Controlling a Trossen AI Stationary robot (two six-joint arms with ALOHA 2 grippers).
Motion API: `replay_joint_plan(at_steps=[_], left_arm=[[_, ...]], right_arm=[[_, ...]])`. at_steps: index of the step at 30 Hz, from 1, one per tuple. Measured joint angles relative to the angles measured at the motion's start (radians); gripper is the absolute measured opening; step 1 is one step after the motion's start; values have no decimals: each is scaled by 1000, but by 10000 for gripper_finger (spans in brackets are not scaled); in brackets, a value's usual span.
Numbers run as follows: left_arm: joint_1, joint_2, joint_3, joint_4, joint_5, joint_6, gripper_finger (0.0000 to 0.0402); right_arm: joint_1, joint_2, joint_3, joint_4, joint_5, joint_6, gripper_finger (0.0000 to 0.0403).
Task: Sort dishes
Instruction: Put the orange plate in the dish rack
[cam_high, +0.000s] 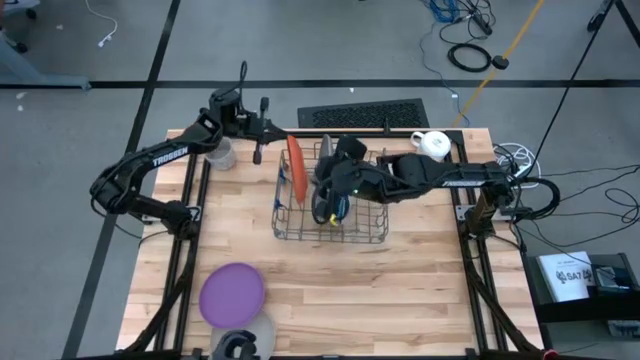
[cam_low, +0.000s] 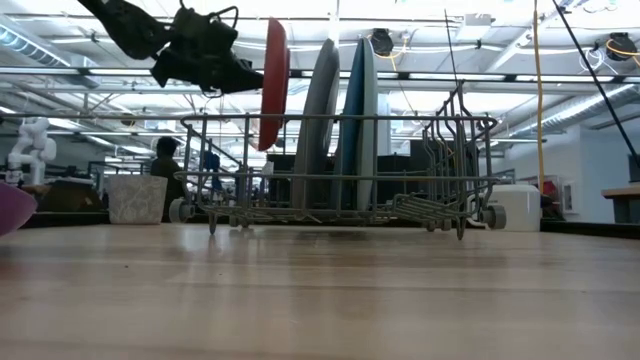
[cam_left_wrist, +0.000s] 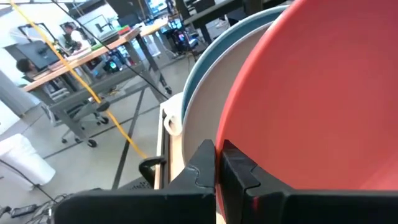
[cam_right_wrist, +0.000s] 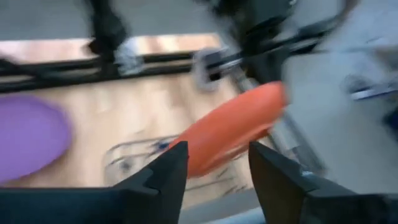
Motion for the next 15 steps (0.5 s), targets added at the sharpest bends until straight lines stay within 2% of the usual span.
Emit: replay_joint_plan(at_steps=[3,7,11,15], left_arm=[[-1,-3,0,20,3,23,0],[1,-4,11,41,14,25,0],[-2,-4,12,41,19,26,0],[-1,-4,12,40,80,43,0]], right_arm=[[1,16,0,11,-56,50,178],[-32,29,-1,99,-54,163,177],[-84,34,0,112,-50,279,175],[-111,55,0,146,-47,322,177]])
